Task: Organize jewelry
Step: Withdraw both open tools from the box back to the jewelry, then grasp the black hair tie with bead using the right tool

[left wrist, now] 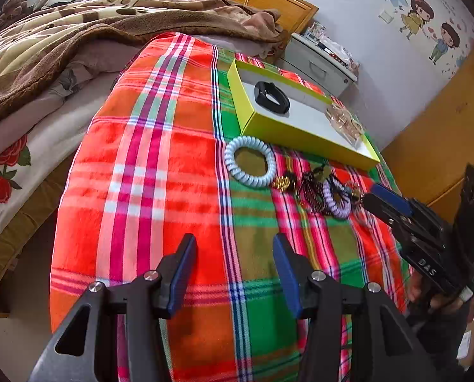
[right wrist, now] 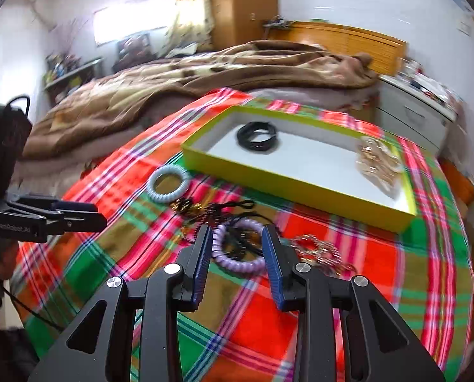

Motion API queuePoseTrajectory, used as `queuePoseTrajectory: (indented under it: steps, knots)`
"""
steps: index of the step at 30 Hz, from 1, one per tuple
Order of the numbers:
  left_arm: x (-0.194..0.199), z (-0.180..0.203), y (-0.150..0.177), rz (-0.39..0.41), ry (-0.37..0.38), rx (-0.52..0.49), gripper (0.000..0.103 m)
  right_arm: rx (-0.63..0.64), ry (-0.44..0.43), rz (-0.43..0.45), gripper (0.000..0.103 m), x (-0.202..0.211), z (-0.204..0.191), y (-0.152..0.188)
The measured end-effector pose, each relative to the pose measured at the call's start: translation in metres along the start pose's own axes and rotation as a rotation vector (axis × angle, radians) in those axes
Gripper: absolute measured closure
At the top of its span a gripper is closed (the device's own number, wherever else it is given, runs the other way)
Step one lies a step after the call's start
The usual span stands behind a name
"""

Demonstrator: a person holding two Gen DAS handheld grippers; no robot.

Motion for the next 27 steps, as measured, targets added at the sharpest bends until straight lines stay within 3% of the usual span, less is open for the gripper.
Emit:
queuePoseTrajectory:
  steps: [9,16,17,19,27]
  knots:
    - [0.005,0.006,0.011,0.013,0.055,-0.012,0.052,0.052,-0.003,-0.101,0.07,-0.028,-0.001,0.004]
    - [0.006,0.006,0.011,0.026,0.065,-0.016,0.052,0.087,0.009,-0.125,0.07,-0.035,-0.004,0.005]
    - [0.006,0.005,0.011,0.026,0.065,-0.016,0.052,0.087,0.01,-0.125,0.072,-0.034,-0.004,0.005]
    - [0.007,0.005,0.012,0.028,0.067,-0.009,0.052,0.082,-0.002,-0.124,0.086,-0.034,-0.005,0.006]
    - [0.007,0.007,0.012,0.027,0.051,-0.006,0.052,0.049,-0.023,-0.088,0.094,-0.026,-0.004,0.007]
Point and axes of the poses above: each gripper's, at about its wrist camera, not at the fingertips, and x roughly against the way its jaws point, z to its right, y to its underside, the point moved 7 cm from there along -x, roughly the way its jaws point, and after that the axes turned 5 degrees about -x, right-handed, at the moved point
